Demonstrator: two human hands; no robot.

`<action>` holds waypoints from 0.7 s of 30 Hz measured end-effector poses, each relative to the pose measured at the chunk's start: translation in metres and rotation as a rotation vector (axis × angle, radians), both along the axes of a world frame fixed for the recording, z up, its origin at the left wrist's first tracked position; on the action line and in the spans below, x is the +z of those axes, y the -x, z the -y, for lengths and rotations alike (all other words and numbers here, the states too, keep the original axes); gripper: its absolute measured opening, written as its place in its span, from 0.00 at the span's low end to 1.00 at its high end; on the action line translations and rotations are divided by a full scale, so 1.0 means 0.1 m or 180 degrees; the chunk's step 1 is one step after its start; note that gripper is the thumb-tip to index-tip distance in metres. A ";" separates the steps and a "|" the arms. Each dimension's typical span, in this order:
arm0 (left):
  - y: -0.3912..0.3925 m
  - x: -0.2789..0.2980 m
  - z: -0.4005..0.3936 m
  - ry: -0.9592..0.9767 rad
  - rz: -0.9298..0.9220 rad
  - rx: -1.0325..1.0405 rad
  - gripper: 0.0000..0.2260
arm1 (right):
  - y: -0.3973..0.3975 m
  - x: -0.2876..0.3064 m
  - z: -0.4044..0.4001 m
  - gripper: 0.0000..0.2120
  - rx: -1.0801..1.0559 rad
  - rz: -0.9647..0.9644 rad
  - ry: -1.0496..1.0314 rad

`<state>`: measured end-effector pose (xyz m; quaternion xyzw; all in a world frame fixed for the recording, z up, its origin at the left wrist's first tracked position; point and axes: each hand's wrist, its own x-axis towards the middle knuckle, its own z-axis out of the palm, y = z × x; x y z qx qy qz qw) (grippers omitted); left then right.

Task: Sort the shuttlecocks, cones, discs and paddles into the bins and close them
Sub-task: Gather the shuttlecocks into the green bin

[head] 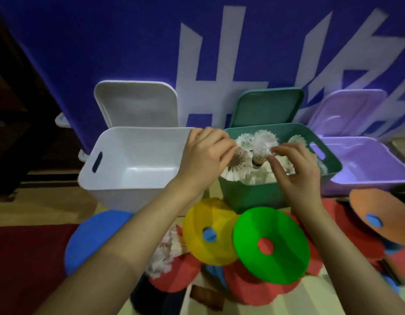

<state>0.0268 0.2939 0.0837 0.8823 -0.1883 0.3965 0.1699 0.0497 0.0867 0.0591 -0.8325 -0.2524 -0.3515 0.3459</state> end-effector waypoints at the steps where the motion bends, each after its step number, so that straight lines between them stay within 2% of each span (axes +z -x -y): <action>1: -0.14 0.01 0.15 0.0016 -0.0004 -0.0006 0.09 | -0.12 0.01 0.15 0.08 -0.0085 0.0029 0.0076; 8: -1.04 -0.14 1.12 0.0130 -0.0150 0.0053 0.09 | -1.02 -0.07 1.12 0.10 -0.0253 -0.0179 0.0315; 11: -1.39 -0.35 1.36 -0.0111 -0.0338 0.0273 0.04 | -1.34 -0.22 1.33 0.11 -0.0306 -0.0341 0.0481; 12: -1.48 -0.42 1.41 -0.0277 -0.0515 0.0345 0.02 | -1.42 -0.28 1.37 0.10 -0.0287 -0.0406 0.0533; 14: -1.59 -0.58 1.49 -0.0585 -0.1123 0.0462 0.05 | -1.54 -0.37 1.38 0.08 -0.0122 -0.0611 0.0638; 16: -1.59 -0.69 1.54 -0.0582 -0.1615 0.0479 0.04 | -1.58 -0.47 1.37 0.08 0.0183 -0.0804 0.0767; 19: -1.58 -0.77 1.49 -0.0425 -0.1775 0.0461 0.10 | -1.53 -0.58 1.36 0.09 0.0618 -0.0831 0.0944; 21: -1.58 -0.83 1.38 -0.0677 -0.2056 0.0602 0.13 | -1.47 -0.65 1.37 0.11 0.0648 -0.0775 0.1169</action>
